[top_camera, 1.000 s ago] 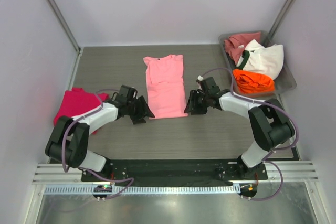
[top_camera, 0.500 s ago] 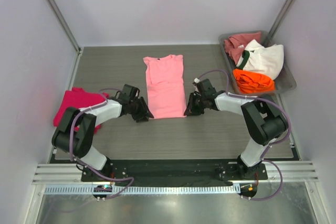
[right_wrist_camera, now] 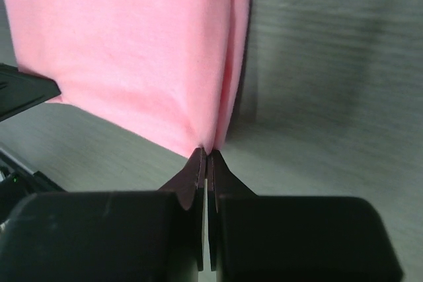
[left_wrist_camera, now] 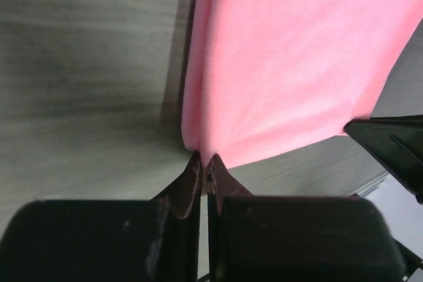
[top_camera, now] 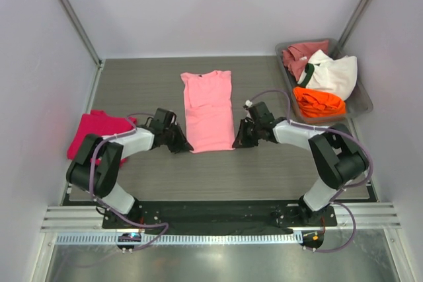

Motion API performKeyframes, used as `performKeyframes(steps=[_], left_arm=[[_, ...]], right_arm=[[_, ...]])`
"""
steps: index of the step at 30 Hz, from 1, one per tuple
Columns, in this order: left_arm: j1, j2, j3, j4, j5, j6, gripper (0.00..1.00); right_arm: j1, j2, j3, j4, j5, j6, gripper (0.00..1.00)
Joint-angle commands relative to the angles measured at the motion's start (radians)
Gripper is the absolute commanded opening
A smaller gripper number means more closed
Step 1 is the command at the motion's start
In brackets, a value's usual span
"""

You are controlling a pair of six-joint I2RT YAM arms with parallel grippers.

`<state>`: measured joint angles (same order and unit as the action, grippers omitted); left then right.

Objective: Fold and stack the t-shirts

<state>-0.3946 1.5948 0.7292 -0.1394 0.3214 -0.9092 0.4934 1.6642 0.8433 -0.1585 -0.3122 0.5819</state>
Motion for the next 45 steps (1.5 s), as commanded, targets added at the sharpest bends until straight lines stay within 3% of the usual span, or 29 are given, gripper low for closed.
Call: performKeyframes(steps=[1,5,10,13,17,25,32,45], left_arm=[[-0.038,-0.102,-0.028,-0.041,0.008,-0.008,0.00],[-0.119,-0.225,-0.051,-0.118,0.008,-0.019,0.00],[-0.223,-0.493,-0.094,-0.235,0.010,-0.123,0.00],[-0.243,-0.617,-0.086,-0.330,0.011,-0.148,0.00],[-0.236,-0.685,-0.028,-0.437,-0.019,-0.138,0.00],[-0.020,-0.584,0.071,-0.431,0.102,-0.050,0.00],[0.077,-0.408,0.203,-0.419,0.156,0.013,0.00],[0.223,-0.107,0.444,-0.397,0.205,0.084,0.00]], right_arm=[[0.023,-0.127,-0.021,-0.022,0.001,0.006,0.01],[0.051,-0.242,-0.062,-0.068,-0.007,0.015,0.01],[0.112,-0.432,-0.116,-0.162,-0.007,0.041,0.01],[0.128,-0.552,-0.116,-0.220,0.002,0.056,0.01],[0.128,-0.593,-0.035,-0.309,0.079,0.027,0.01],[0.094,-0.361,0.229,-0.357,0.140,-0.068,0.01],[0.031,-0.126,0.394,-0.300,0.108,-0.096,0.01],[-0.068,0.129,0.654,-0.283,0.028,-0.125,0.01]])
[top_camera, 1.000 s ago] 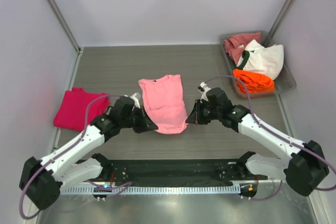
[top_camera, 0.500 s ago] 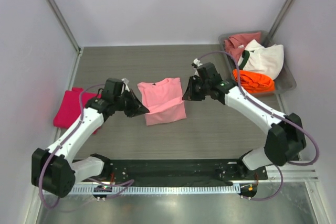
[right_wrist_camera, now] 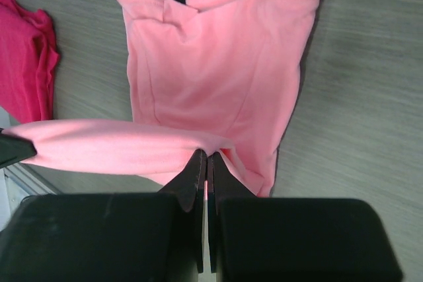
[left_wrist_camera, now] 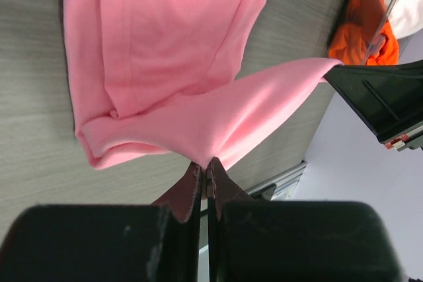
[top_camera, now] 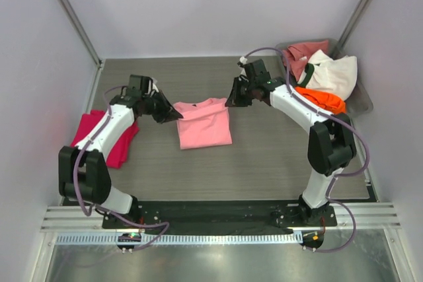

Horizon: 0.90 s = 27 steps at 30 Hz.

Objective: Fold and stack the t-shirts

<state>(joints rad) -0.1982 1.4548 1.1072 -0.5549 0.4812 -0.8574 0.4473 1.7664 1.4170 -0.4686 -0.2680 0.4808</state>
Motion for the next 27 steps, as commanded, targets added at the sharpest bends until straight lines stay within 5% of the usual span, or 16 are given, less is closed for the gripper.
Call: performKeyframes(steps=[1,17,18,19,20,22,27], left_arm=[[0.037,0.048,0.078,0.019,0.048,0.034,0.00],[0.082,0.384,0.256,0.206,-0.001,-0.048,0.00],[0.082,0.403,0.272,0.208,-0.006,-0.048,0.04],[0.082,0.424,0.282,0.205,-0.013,-0.039,0.34],[0.082,0.433,0.293,0.184,-0.024,-0.029,0.47],[0.083,0.427,0.307,0.161,-0.076,-0.006,0.73],[0.079,0.288,0.281,0.040,-0.283,0.112,0.84]], right_arm=[[-0.031,0.060,0.095,0.027,-0.019,-0.024,0.01],[-0.076,0.338,0.370,0.054,-0.008,0.019,0.02],[-0.076,0.344,0.373,0.056,-0.002,0.024,0.07],[-0.076,0.347,0.373,0.059,0.001,0.025,0.22],[-0.078,0.347,0.370,0.064,-0.002,0.021,0.63],[-0.076,0.335,0.350,0.065,-0.010,0.012,0.71],[-0.076,0.223,0.199,0.105,0.006,-0.030,0.71]])
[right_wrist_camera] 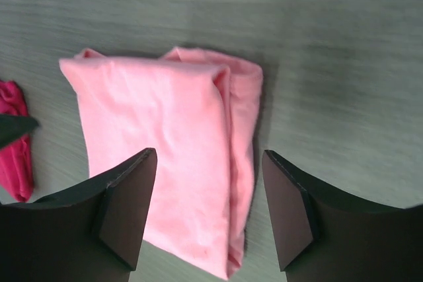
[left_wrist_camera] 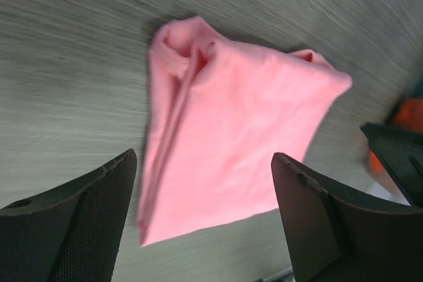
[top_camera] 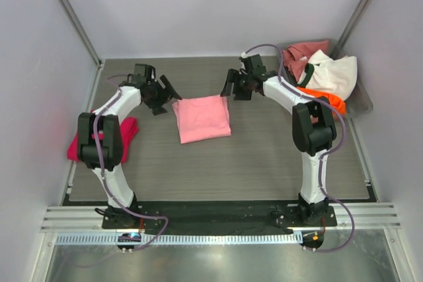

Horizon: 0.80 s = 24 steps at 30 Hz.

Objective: Fold and stack the t-shirts

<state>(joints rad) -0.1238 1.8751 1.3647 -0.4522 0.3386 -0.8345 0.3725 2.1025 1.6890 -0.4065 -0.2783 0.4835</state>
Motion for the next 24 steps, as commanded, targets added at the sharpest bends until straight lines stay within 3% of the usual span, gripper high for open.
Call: performKeyframes(steps=[1,7,13,15,20,24], left_arm=[[-0.005,-0.154,0.013,-0.094,-0.265,0.116,0.84],[-0.049,-0.261,-0.094,-0.243,-0.706,0.232,0.82],[-0.129,-0.157,-0.147,-0.371,-1.126,0.255,0.79],[-0.140,-0.107,-0.145,-0.397,-1.211,0.233,0.77],[-0.143,-0.018,-0.151,-0.404,-1.256,0.212,0.74],[-0.140,0.007,-0.165,-0.376,-1.267,0.235,0.60]], right_arm=[[-0.001,-0.133,-0.100,0.052,0.011,-0.034,0.70],[-0.001,-0.269,-0.310,0.146,-0.024,-0.017,0.60],[-0.001,-0.328,-0.436,0.250,-0.041,0.010,0.55],[-0.001,-0.319,-0.462,0.288,-0.056,0.023,0.55],[-0.001,-0.294,-0.492,0.333,-0.056,0.041,0.55],[-0.001,-0.274,-0.496,0.341,-0.047,0.046,0.55]])
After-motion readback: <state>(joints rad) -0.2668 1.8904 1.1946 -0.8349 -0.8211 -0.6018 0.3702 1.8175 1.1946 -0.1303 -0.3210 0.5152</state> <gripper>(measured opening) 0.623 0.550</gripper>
